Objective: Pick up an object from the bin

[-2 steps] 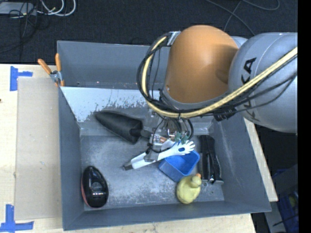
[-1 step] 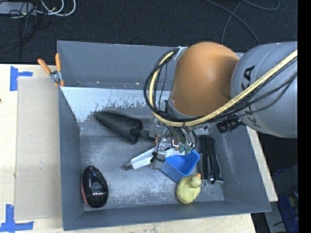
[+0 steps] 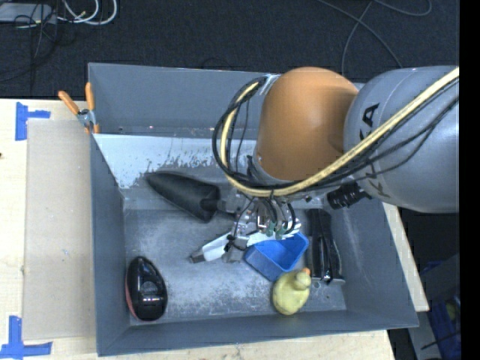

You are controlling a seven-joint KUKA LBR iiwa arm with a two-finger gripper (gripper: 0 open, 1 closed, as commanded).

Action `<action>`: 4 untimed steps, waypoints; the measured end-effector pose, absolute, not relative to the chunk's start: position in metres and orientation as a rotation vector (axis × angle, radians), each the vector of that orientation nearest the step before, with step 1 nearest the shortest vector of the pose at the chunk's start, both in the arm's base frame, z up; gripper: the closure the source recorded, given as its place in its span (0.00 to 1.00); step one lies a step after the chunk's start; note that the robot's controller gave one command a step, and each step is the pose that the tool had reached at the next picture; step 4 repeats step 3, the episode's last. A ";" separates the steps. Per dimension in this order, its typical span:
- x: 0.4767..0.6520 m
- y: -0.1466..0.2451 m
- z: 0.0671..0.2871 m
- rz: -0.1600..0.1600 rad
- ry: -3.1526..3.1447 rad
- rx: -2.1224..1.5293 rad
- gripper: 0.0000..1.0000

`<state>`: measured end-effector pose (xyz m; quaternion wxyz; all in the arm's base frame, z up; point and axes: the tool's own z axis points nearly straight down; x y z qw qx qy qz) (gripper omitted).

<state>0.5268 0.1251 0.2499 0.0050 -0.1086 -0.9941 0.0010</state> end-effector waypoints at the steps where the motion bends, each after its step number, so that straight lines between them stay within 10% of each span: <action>1: 0.528 0.125 0.282 0.002 -3.112 -0.346 0.00; 2: 0.554 0.133 0.230 0.004 -3.099 -0.430 1.00; 4: 0.555 0.133 0.231 0.003 -3.101 -0.429 1.00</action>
Offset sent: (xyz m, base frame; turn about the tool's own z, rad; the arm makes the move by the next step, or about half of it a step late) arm 0.0279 0.0082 -0.0180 0.0598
